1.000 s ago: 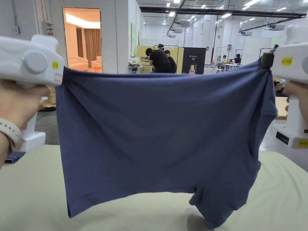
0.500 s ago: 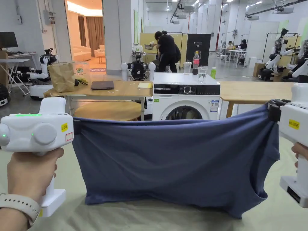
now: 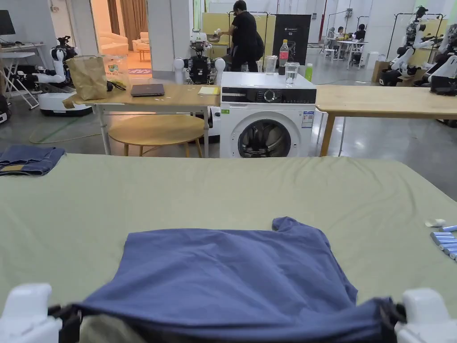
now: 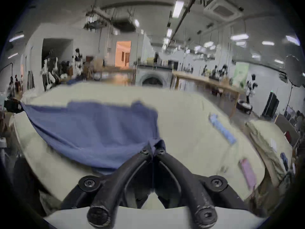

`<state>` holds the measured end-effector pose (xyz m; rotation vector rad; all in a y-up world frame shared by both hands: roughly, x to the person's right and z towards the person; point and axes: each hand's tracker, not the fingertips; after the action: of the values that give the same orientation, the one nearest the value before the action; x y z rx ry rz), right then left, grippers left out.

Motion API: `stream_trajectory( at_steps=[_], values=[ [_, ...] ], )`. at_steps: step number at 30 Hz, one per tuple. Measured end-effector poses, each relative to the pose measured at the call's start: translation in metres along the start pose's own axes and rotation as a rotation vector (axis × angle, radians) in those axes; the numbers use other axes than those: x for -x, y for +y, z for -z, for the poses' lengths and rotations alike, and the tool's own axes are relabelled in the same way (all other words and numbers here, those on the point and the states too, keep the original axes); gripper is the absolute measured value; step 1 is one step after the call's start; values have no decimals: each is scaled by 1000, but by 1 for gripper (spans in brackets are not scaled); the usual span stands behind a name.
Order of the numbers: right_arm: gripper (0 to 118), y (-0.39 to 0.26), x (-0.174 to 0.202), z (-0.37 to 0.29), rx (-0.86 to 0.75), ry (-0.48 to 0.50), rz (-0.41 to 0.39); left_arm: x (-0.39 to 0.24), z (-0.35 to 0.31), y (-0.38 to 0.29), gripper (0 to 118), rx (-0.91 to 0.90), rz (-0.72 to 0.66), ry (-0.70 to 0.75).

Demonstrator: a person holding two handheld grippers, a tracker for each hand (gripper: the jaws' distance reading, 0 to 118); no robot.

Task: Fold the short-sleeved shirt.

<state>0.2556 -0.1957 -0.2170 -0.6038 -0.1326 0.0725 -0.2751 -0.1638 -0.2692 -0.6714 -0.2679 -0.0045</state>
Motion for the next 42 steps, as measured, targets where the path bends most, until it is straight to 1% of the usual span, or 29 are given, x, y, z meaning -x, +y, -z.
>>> stream_trajectory(
  at_steps=[2, 4, 5, 6, 7, 8, 9, 10, 11, 12, 15, 16, 17, 18, 19, 20, 22, 23, 26, 28, 29, 30, 31, 32, 35, 39, 40, 41, 42],
  values=[
    [0, -34, 6, 12, 162, 29, 51, 4, 6, -34, 3, 75, -38, 12],
    [2, -53, 8, 11, 215, 21, 106, 9, 11, -53, 3, 106, -55, 21],
    [6, -57, 7, 10, 205, 15, 134, 10, 13, -61, 5, 97, -48, 32],
    [23, -58, 6, 9, 196, 24, 162, 11, 13, -64, 16, 90, -43, 37],
    [32, -56, 5, 3, 176, 41, 194, 10, 11, -64, 23, 80, -41, 32],
    [32, -50, 6, -1, 142, 59, 217, 5, 7, -63, 23, 68, -28, 35],
    [67, -44, 9, -5, 114, 75, 223, -2, 4, -59, 48, 42, 0, 31],
    [101, -37, 13, -12, 60, 96, 215, -11, 1, -55, 80, 0, 28, 19],
    [116, -28, 22, -24, -23, 105, 194, -22, -4, -49, 103, -45, 57, 5],
    [117, -22, 27, -30, -75, 94, 179, -32, -7, -46, 111, -86, 83, 0],
    [116, -5, 48, -44, -170, 79, 136, -62, -12, -35, 111, -192, 153, 35],
    [110, -3, 53, -47, -190, 97, 123, -68, -14, -36, 109, -223, 171, 38],
    [92, -3, 58, -50, -217, 91, 110, -74, -15, -36, 101, -247, 182, 44],
    [47, -3, 62, -50, -232, 69, 91, -76, -14, -36, 67, -245, 183, 50],
    [13, -4, 70, -49, -231, 16, 63, -79, -13, -36, 25, -236, 184, 57],
    [3, -5, 75, -47, -223, -7, 41, -79, -10, -37, 0, -218, 190, 58],
    [3, -6, 77, -44, -183, 56, 69, -73, -8, -41, 0, -159, 150, 10],
    [3, -6, 75, -41, -156, 65, 86, -69, -7, -43, 0, -115, 122, 15],
    [3, -13, 78, -41, -158, 57, 84, -48, -11, -52, 0, -61, 101, 63],
    [3, -14, 75, -39, -141, 65, 94, -31, -14, -61, 0, -20, 88, -20],
    [3, -15, 75, -38, -131, 66, 95, -23, -13, -66, 12, 17, 84, -38],
    [3, -16, 75, -37, -122, 64, 93, -19, -12, -69, 65, 53, 99, -3],
    [3, -16, 72, -35, -113, 64, 86, -15, -9, -72, 103, 91, 124, 19],
    [3, -17, 70, -34, -105, 61, 82, -7, -5, -76, 118, 126, 131, 22],
    [3, -18, 61, -32, -86, 50, 83, 10, 5, -80, 116, 137, 84, 6],
    [3, -17, 51, -32, -69, 27, 89, 25, 29, -77, 116, 175, 88, 18],
    [3, -18, 48, -32, -64, 19, 89, 27, 35, -74, 112, 194, 84, -6],
    [3, -18, 45, -31, -56, 11, 89, 29, 42, -73, 101, 227, 81, -47],
    [3, -18, 42, -30, -49, 4, 91, 30, 48, -71, 58, 255, 91, -67]
  ],
)
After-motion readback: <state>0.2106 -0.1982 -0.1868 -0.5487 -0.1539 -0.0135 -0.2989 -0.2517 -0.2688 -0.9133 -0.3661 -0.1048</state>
